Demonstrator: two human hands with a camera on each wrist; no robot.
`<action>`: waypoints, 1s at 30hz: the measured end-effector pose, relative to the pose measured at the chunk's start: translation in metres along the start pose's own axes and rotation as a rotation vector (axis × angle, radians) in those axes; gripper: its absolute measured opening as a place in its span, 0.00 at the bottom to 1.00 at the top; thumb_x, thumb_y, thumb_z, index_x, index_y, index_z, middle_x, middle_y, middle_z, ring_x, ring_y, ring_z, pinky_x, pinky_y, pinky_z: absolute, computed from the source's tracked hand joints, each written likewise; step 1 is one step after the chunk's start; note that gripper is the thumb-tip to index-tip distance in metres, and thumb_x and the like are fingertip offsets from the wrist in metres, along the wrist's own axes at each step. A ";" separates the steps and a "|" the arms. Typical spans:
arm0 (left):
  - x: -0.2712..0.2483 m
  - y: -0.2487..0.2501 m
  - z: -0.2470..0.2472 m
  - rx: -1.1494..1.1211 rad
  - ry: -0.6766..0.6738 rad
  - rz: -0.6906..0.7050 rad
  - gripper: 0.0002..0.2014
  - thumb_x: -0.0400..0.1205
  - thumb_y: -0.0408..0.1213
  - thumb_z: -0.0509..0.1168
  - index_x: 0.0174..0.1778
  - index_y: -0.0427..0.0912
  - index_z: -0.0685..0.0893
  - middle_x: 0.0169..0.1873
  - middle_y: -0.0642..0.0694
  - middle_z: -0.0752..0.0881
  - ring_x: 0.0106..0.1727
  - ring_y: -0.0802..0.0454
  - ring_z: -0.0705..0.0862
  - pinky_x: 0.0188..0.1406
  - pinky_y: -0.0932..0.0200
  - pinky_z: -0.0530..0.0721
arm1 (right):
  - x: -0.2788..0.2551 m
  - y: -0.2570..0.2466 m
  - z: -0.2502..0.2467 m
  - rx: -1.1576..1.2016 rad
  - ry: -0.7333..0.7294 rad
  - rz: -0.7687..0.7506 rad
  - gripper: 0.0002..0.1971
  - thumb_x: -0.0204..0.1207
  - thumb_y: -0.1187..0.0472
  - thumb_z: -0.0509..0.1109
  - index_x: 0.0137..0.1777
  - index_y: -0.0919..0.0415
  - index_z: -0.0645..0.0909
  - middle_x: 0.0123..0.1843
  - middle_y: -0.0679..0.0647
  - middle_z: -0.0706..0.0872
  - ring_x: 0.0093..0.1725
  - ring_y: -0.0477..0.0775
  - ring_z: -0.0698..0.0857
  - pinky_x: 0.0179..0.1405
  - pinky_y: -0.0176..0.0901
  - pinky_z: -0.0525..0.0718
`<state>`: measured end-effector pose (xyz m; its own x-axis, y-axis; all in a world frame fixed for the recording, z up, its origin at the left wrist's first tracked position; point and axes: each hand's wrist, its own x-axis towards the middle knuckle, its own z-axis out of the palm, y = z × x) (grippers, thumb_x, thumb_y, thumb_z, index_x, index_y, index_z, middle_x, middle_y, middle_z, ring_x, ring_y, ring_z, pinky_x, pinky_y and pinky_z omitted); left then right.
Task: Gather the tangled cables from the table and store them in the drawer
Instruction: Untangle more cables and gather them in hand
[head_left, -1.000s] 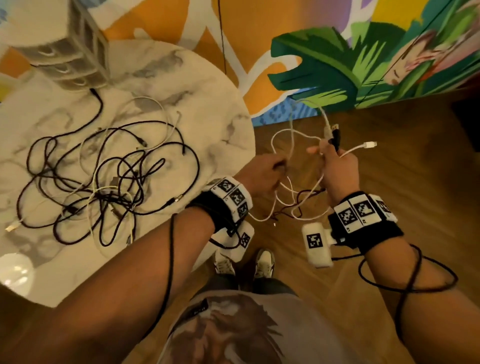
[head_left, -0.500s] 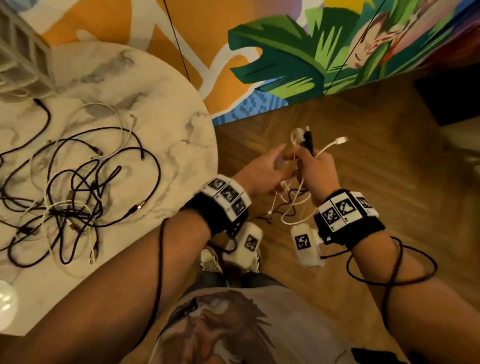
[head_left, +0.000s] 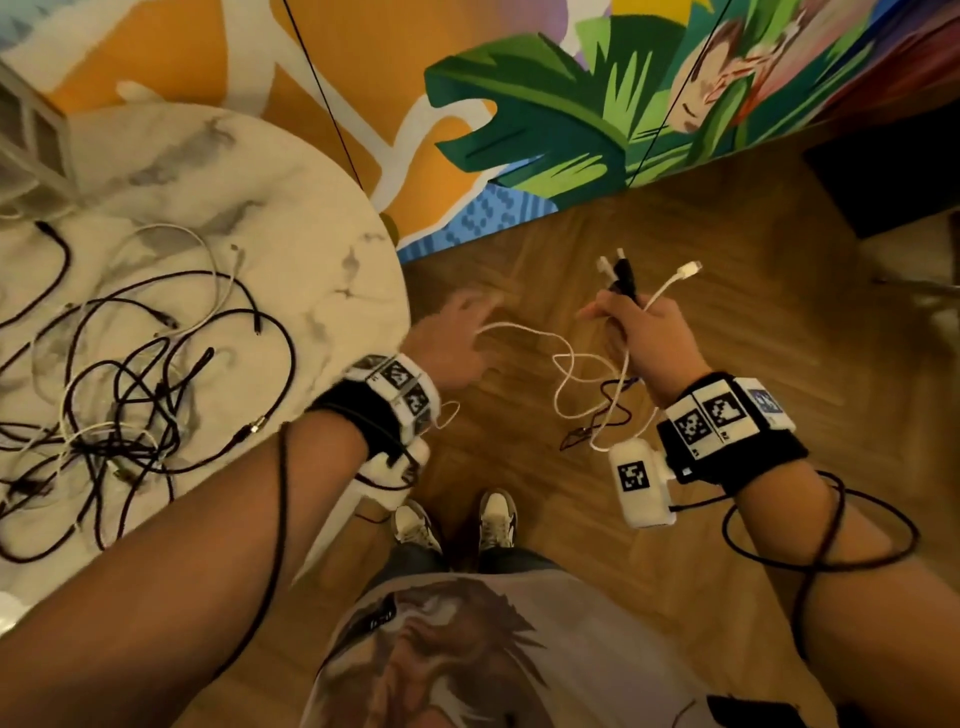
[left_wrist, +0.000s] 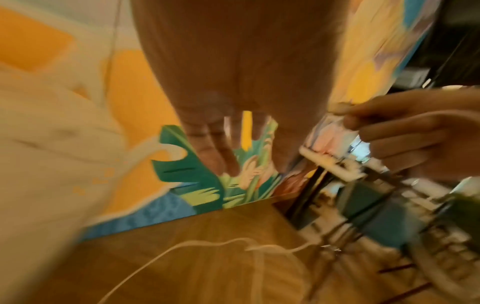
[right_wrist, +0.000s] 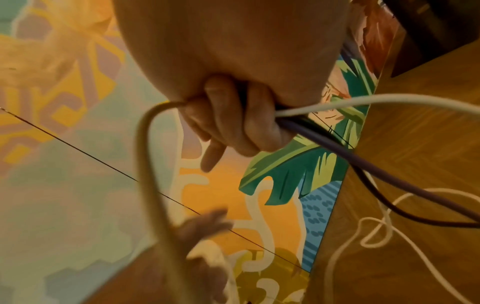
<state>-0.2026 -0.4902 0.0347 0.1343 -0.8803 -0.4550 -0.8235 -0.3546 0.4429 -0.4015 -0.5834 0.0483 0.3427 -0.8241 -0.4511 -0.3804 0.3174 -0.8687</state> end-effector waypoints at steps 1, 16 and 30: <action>-0.001 0.024 0.004 -0.111 -0.035 0.099 0.32 0.78 0.42 0.69 0.78 0.54 0.63 0.77 0.48 0.65 0.65 0.47 0.79 0.63 0.48 0.78 | -0.002 -0.002 0.002 -0.001 -0.058 -0.012 0.18 0.81 0.51 0.63 0.34 0.56 0.89 0.16 0.47 0.71 0.18 0.49 0.67 0.22 0.43 0.64; 0.004 0.079 0.021 -0.919 -0.386 0.227 0.09 0.78 0.32 0.70 0.52 0.43 0.79 0.38 0.46 0.84 0.33 0.51 0.81 0.32 0.58 0.82 | -0.013 -0.033 0.005 0.402 -0.202 0.042 0.17 0.86 0.55 0.56 0.43 0.63 0.81 0.24 0.56 0.82 0.10 0.44 0.64 0.13 0.31 0.59; 0.012 -0.062 -0.031 0.482 0.353 -0.036 0.20 0.85 0.50 0.54 0.52 0.42 0.87 0.57 0.39 0.78 0.61 0.36 0.73 0.54 0.43 0.73 | 0.007 0.000 -0.037 0.052 0.627 -0.107 0.20 0.83 0.46 0.60 0.29 0.51 0.75 0.25 0.46 0.75 0.21 0.42 0.71 0.23 0.37 0.69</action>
<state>-0.1327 -0.4888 0.0258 0.2738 -0.9512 -0.1420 -0.9612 -0.2758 -0.0058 -0.4311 -0.6063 0.0528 -0.1970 -0.9656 -0.1696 -0.3246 0.2275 -0.9181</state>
